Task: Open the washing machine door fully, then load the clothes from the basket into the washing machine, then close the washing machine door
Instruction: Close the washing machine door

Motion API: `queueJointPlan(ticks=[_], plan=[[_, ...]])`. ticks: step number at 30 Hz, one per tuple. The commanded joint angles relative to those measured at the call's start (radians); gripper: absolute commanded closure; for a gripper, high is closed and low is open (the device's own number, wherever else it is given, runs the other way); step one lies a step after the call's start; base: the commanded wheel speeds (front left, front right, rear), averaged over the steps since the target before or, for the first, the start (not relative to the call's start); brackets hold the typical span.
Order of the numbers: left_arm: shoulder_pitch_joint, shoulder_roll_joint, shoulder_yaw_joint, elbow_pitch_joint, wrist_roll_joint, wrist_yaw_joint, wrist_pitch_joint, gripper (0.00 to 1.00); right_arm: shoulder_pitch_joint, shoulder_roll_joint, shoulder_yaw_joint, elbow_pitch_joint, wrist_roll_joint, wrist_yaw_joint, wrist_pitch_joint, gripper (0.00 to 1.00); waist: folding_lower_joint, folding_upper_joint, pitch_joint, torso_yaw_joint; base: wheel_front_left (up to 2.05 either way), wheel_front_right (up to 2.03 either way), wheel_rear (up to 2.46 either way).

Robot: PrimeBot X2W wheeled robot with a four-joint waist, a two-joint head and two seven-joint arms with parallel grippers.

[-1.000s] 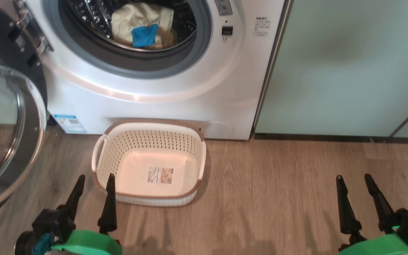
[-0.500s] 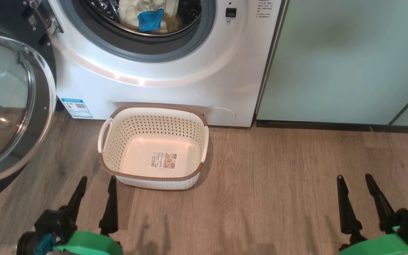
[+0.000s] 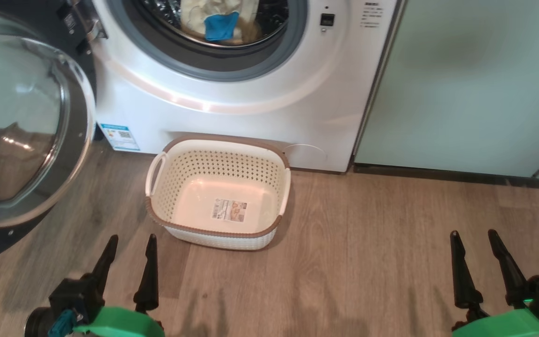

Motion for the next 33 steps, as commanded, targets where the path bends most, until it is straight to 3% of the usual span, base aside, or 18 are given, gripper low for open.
queueJointPlan(ticks=[1,9,23,33], plan=[[-0.057,0.013,0.040,-0.029,0.009,-0.002,-0.009,0.00,-0.023,-0.005,0.016,-0.034,-0.011,-0.003,-0.003,0.00,0.0000,0.0000,0.001,0.014,0.00,0.00,0.00],[-0.057,0.001,0.040,-0.030,0.011,0.003,-0.010,0.00,-0.020,-0.012,0.012,-0.034,-0.009,-0.003,0.003,0.00,0.0000,0.0000,-0.008,0.109,0.00,0.00,0.00],[-0.031,-0.024,0.054,-0.027,0.009,0.007,-0.010,0.00,-0.008,-0.030,0.027,-0.051,-0.012,-0.003,0.024,0.00,0.0000,0.0000,-0.029,0.351,0.00,0.00,0.00],[-0.012,-0.029,0.062,-0.025,0.012,0.002,-0.011,0.00,-0.004,-0.030,0.049,-0.048,-0.008,-0.003,0.030,0.00,0.0000,0.0000,-0.054,0.440,0.00,0.00,0.00]])
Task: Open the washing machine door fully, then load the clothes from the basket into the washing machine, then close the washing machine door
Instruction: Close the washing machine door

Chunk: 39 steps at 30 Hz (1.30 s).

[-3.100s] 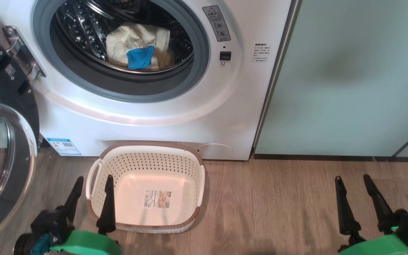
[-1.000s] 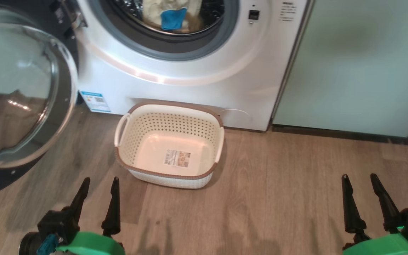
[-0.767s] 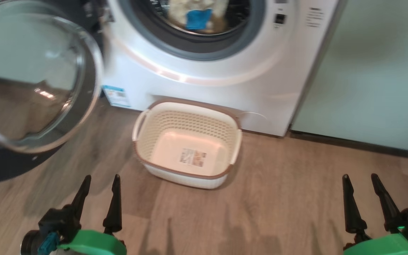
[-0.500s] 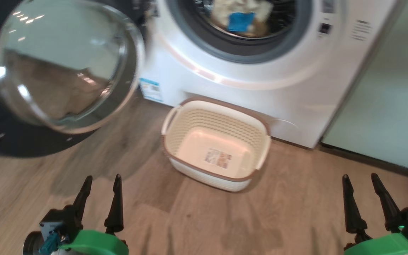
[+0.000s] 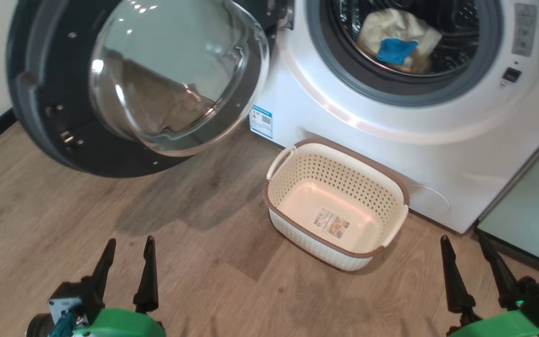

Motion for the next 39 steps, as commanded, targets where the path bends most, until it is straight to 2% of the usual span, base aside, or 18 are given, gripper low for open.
queueJointPlan(ticks=[1,15,16,17,18,22,28,30,32,34,36,39], plan=[[-0.024,0.006,0.042,-0.029,0.012,0.000,-0.010,0.00,-0.010,-0.017,0.020,-0.031,0.001,-0.003,0.000,0.00,0.0000,0.0000,-0.011,0.016,0.00,0.00,0.00],[-0.008,0.003,0.049,-0.041,0.012,0.000,-0.011,0.00,-0.010,-0.021,0.036,-0.024,0.006,-0.003,-0.003,0.00,0.0000,0.0000,-0.016,0.022,0.00,0.00,0.00],[-0.008,0.002,0.049,-0.042,0.013,0.000,-0.011,0.06,-0.011,-0.022,0.036,-0.023,0.006,-0.003,-0.003,0.00,0.0000,0.0000,-0.015,0.021,0.00,0.00,0.00],[-0.008,0.001,0.050,-0.043,0.012,-0.001,-0.011,0.87,-0.012,-0.022,0.036,-0.023,0.006,-0.003,-0.004,0.00,0.0000,0.0000,-0.014,0.019,0.00,0.00,0.00],[-0.008,-0.003,0.053,-0.045,0.010,0.000,-0.011,1.00,-0.013,-0.022,0.035,-0.023,0.006,-0.003,-0.004,0.00,0.0000,0.0000,-0.013,0.018,0.00,0.00,0.00],[-0.006,-0.003,0.055,-0.047,0.009,-0.007,-0.011,1.00,-0.015,-0.022,0.034,-0.022,0.005,-0.003,-0.005,0.00,0.0000,0.0000,-0.012,0.014,0.00,0.00,0.00],[-0.014,-0.004,0.053,-0.066,0.003,-0.042,-0.011,1.00,-0.015,-0.018,0.033,-0.024,0.002,-0.003,-0.006,0.00,0.0000,0.0000,-0.011,0.013,0.00,0.00,0.00],[-0.029,-0.023,0.066,-0.103,-0.003,-0.071,-0.011,1.00,-0.015,-0.017,0.030,-0.023,0.002,-0.003,-0.006,0.00,0.0000,0.0000,-0.010,0.017,0.00,0.00,0.00],[-0.050,-0.067,0.098,-0.163,-0.032,-0.121,-0.011,1.00,-0.016,-0.018,0.026,-0.024,0.001,-0.003,-0.007,0.00,0.0000,0.0000,-0.008,0.021,0.00,0.00,0.00],[-0.075,-0.120,0.147,-0.227,-0.070,-0.193,-0.011,1.00,-0.015,-0.018,0.020,-0.027,0.000,-0.003,-0.007,0.00,0.0000,0.0000,-0.006,0.028,0.00,0.00,0.00],[-0.108,-0.195,0.208,-0.292,-0.150,-0.285,-0.011,1.00,-0.014,-0.017,0.013,-0.032,-0.002,-0.003,-0.005,0.00,0.0000,0.0000,-0.004,0.036,0.00,0.00,0.00],[-0.173,-0.244,0.294,-0.359,-0.263,-0.404,-0.011,1.00,-0.011,-0.017,0.006,-0.039,-0.005,-0.003,-0.002,0.00,0.0000,0.0000,-0.002,0.046,0.00,0.00,0.00]])
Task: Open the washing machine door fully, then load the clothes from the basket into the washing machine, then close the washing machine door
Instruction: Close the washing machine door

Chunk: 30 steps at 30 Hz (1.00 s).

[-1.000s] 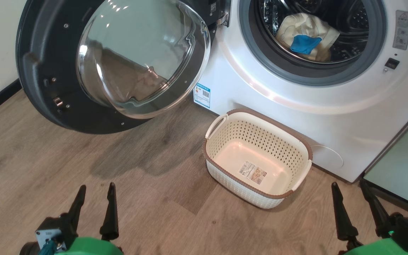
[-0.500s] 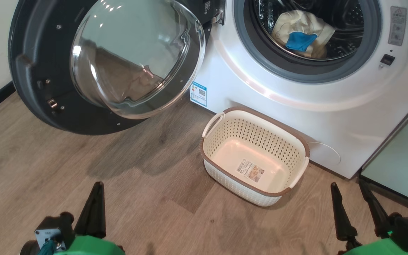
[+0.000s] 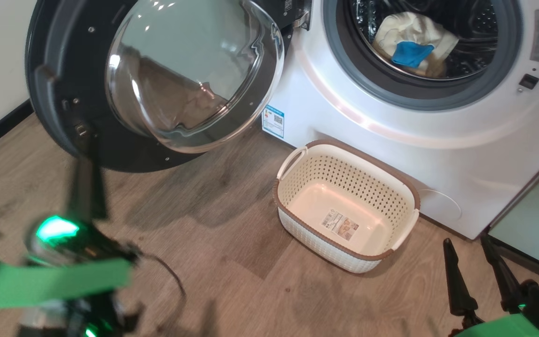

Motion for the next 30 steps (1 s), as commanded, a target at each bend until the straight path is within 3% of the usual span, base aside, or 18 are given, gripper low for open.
queueJointPlan(ticks=[1,4,8,14,20,25,30], plan=[[-0.092,-0.003,0.083,-0.053,-0.073,-0.043,-0.005,1.00,-0.027,-0.016,0.013,-0.041,-0.007,-0.003,0.003,0.00,0.0000,0.0000,0.002,0.006,0.00,0.00,0.00],[-0.192,0.015,0.142,-0.072,-0.227,-0.081,-0.002,1.00,-0.027,-0.015,0.012,-0.048,-0.009,-0.003,0.008,0.00,0.0000,0.0000,0.005,0.010,0.00,0.00,0.00],[-0.353,0.109,0.250,-0.041,-0.416,-0.092,0.041,1.00,-0.027,-0.018,0.011,-0.056,-0.009,-0.003,0.011,0.00,0.0000,0.0000,0.013,0.012,0.00,0.00,0.00],[-0.567,0.262,0.376,0.157,-0.630,-0.051,0.149,1.00,-0.034,-0.025,0.016,-0.062,-0.006,-0.003,0.014,0.00,0.0000,0.0000,0.026,-0.004,0.00,0.00,0.00],[-0.695,0.403,0.425,0.465,-0.692,-0.002,0.233,1.00,-0.035,-0.031,0.013,-0.067,-0.004,-0.003,0.016,0.00,0.0000,0.0000,0.039,-0.016,0.00,0.00,0.00],[-0.767,0.458,0.424,0.735,-0.724,0.011,0.285,1.00,-0.044,-0.037,0.024,-0.066,-0.002,-0.003,0.018,0.00,0.0000,0.0000,0.048,-0.032,0.00,0.00,0.00],[-0.794,0.487,0.433,0.913,-0.746,0.007,0.317,1.00,-0.050,-0.045,0.028,-0.067,0.000,-0.003,0.025,0.00,0.0000,0.0000,0.058,-0.047,0.00,0.00,0.00]])
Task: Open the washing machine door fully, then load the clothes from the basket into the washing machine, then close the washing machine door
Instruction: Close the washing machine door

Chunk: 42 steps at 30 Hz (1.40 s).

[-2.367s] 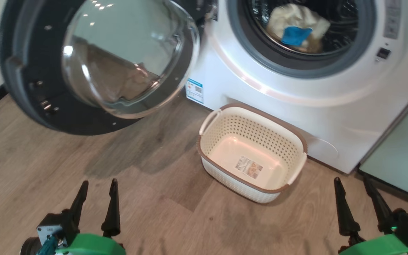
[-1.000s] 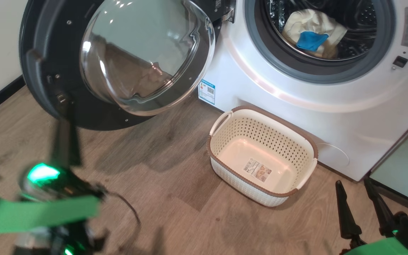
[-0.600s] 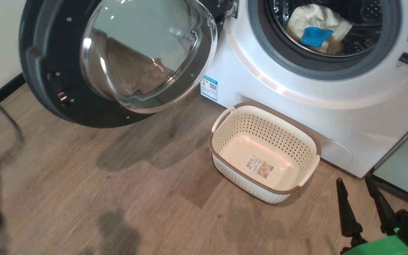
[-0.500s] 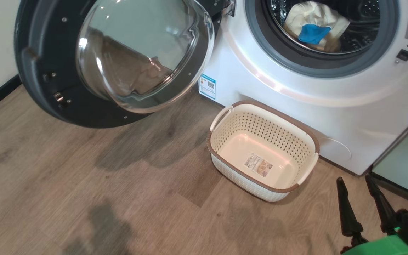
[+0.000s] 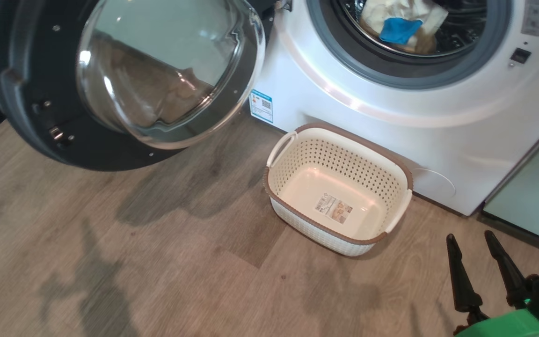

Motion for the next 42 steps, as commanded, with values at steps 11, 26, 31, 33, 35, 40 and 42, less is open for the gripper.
queueJointPlan(ticks=[11,26,31,33,35,40,42], plan=[[-0.022,0.110,0.085,0.249,-0.058,-0.039,0.067,1.00,-0.053,-0.042,0.023,-0.049,0.009,-0.003,0.018,0.00,-0.0001,0.0000,0.033,-0.048,0.00,0.00,0.00],[-0.021,0.106,0.017,0.331,-0.044,-0.067,0.186,1.00,-0.067,-0.066,0.019,-0.084,0.012,-0.003,0.042,0.00,-0.0001,0.0000,0.086,-0.072,0.00,0.00,0.00],[-0.027,0.094,0.009,0.347,-0.040,-0.076,0.187,1.00,-0.075,-0.070,0.018,-0.090,0.013,-0.003,0.046,0.00,-0.0001,0.0000,0.101,-0.079,0.00,0.00,0.00],[-0.028,0.092,0.008,0.354,-0.039,-0.077,0.187,1.00,-0.077,-0.072,0.017,-0.092,0.013,-0.003,0.047,0.00,-0.0001,0.0000,0.106,-0.082,0.00,0.00,0.00],[-0.030,0.091,0.007,0.360,-0.038,-0.079,0.185,1.00,-0.079,-0.073,0.016,-0.092,0.014,-0.003,0.047,0.00,-0.0001,0.0000,0.110,-0.084,0.00,0.00,0.00],[-0.034,0.089,0.006,0.370,-0.034,-0.082,0.181,1.00,-0.083,-0.075,0.014,-0.094,0.014,-0.003,0.048,0.00,-0.0001,0.0000,0.119,-0.088,0.00,0.00,0.00],[-0.036,0.088,0.004,0.375,-0.032,-0.083,0.180,1.00,-0.084,-0.076,0.015,-0.094,0.014,-0.003,0.049,0.00,-0.0001,0.0000,0.122,-0.089,0.00,0.00,0.00]])
